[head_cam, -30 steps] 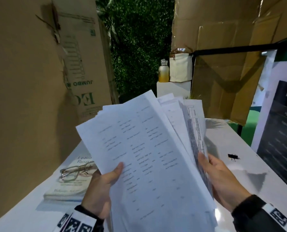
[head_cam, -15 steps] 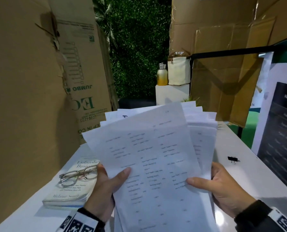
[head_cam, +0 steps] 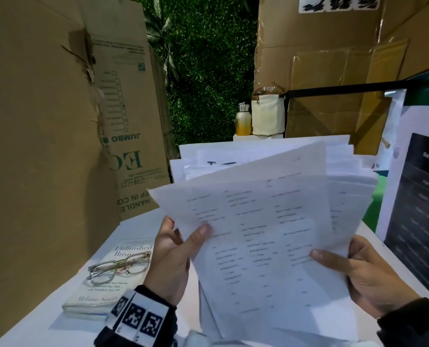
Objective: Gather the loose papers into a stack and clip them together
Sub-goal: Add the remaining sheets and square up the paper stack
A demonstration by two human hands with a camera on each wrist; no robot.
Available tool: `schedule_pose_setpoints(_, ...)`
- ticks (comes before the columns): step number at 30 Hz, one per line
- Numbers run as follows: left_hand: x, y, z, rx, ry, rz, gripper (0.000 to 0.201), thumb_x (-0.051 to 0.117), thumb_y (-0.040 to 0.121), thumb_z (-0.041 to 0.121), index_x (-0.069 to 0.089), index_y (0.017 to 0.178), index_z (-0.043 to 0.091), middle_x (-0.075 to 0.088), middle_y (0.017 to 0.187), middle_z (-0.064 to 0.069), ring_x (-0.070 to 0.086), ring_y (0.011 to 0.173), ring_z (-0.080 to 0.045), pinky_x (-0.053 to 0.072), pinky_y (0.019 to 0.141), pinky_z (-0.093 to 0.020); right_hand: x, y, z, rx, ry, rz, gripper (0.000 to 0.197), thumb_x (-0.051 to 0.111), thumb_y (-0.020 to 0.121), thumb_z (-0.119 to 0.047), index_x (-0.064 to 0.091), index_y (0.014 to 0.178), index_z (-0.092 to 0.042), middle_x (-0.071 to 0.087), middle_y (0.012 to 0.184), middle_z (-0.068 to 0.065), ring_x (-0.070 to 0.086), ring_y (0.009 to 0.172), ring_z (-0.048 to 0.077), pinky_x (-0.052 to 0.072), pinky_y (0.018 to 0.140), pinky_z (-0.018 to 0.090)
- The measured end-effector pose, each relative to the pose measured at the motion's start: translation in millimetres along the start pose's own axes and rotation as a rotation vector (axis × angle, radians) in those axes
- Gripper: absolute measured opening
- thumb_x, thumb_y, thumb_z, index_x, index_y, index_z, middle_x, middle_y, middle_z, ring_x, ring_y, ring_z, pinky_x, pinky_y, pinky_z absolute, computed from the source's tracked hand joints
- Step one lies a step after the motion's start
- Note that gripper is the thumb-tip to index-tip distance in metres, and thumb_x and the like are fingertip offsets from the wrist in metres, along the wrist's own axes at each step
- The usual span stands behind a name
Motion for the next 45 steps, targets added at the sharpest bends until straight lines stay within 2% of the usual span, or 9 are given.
schedule_pose_setpoints(5,7,-4,-14,0.0,0.092,-0.058,0.045,0.085,0.058,0.018,0.076,0.102,0.018,0.075,0.111,-0.011,0.072,0.101,-0.028,0.058,0.077,-0.033,-18,-9,3,-0.024,-0.053,0.132,0.025,0.067,0.06,0.007,0.079,0.079,-0.003,0.077,0.092,0.022,0.075,0.07,0.032,0.061,0.056,0.035)
schedule_pose_setpoints(11,16,1,-6,-0.014,0.211,-0.113,0.081,0.097,0.039,0.036,0.069,0.109,0.007,0.074,0.11,-0.017,0.071,0.101,-0.034,0.057,0.082,-0.042,-20,-9,-10,-0.063,-0.118,0.119,0.033,0.08,0.056,-0.005,0.079,0.088,-0.01,0.077,0.099,0.02,0.075,0.081,0.034,0.063,0.064,0.039)
schedule_pose_setpoints(15,35,9,9,-0.008,0.268,-0.252,0.045,0.087,0.057,0.014,0.076,0.1,0.015,0.077,0.104,-0.011,0.073,0.095,-0.027,0.058,0.077,-0.036,1,-4,-22,-0.122,-0.195,0.11,0.03,0.079,0.058,-0.009,0.08,0.087,-0.015,0.079,0.095,0.012,0.076,0.082,0.028,0.062,0.068,0.038)
schedule_pose_setpoints(19,44,24,23,-0.029,0.243,-0.159,0.034,0.08,0.066,0.011,0.075,0.099,0.015,0.074,0.11,-0.016,0.071,0.1,-0.036,0.057,0.083,-0.049,17,2,-38,-0.238,-0.205,0.148,0.019,0.076,0.062,-0.014,0.081,0.079,-0.022,0.08,0.087,0.003,0.077,0.076,0.022,0.061,0.06,0.029)
schedule_pose_setpoints(23,57,42,43,0.023,0.332,-0.184,0.035,0.073,0.076,0.01,0.07,0.111,0.012,0.074,0.114,-0.012,0.07,0.105,-0.033,0.055,0.089,-0.049,24,16,-58,-0.325,-0.288,0.126,0.031,0.075,0.07,-0.023,0.075,0.101,-0.021,0.078,0.1,-0.004,0.075,0.088,0.015,0.062,0.069,0.033)
schedule_pose_setpoints(31,33,36,16,-0.068,0.37,-0.141,0.029,0.079,0.069,0.011,0.077,0.097,0.018,0.077,0.104,-0.013,0.073,0.096,-0.032,0.059,0.081,-0.046,19,25,-33,-0.11,-0.278,0.047,0.033,0.082,0.061,-0.033,0.078,0.093,-0.027,0.079,0.098,0.004,0.075,0.091,0.024,0.061,0.077,0.043)
schedule_pose_setpoints(35,34,42,14,-0.07,0.337,-0.012,0.033,0.081,0.063,0.019,0.076,0.094,0.009,0.077,0.102,-0.016,0.074,0.091,-0.034,0.058,0.081,-0.05,30,33,-35,-0.181,-0.326,0.168,0.022,0.077,0.072,-0.018,0.076,0.094,-0.015,0.08,0.091,0.002,0.076,0.086,0.026,0.061,0.071,0.036)
schedule_pose_setpoints(41,28,40,27,-0.039,0.287,-0.084,0.028,0.078,0.069,0.012,0.076,0.097,0.012,0.077,0.105,-0.012,0.073,0.095,-0.032,0.059,0.08,-0.046,33,30,-53,-0.228,-0.234,0.066,0.046,0.089,0.052,-0.042,0.079,0.092,-0.021,0.079,0.099,0.005,0.076,0.088,0.024,0.061,0.069,0.035)
schedule_pose_setpoints(45,12,18,-3,-0.146,0.391,-0.097,0.025,0.079,0.07,0.011,0.078,0.094,0.008,0.077,0.1,-0.016,0.073,0.094,-0.036,0.06,0.079,-0.044,30,20,-36,-0.05,-0.363,0.059,0.034,0.081,0.057,-0.035,0.076,0.09,-0.027,0.078,0.095,0.007,0.075,0.091,0.026,0.061,0.078,0.051)
Point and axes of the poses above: each hand's wrist, its own y-axis towards the middle knuckle, its own x-axis out of the palm, z = x × y, the point moved 3 cm from there along y, towards the middle knuckle
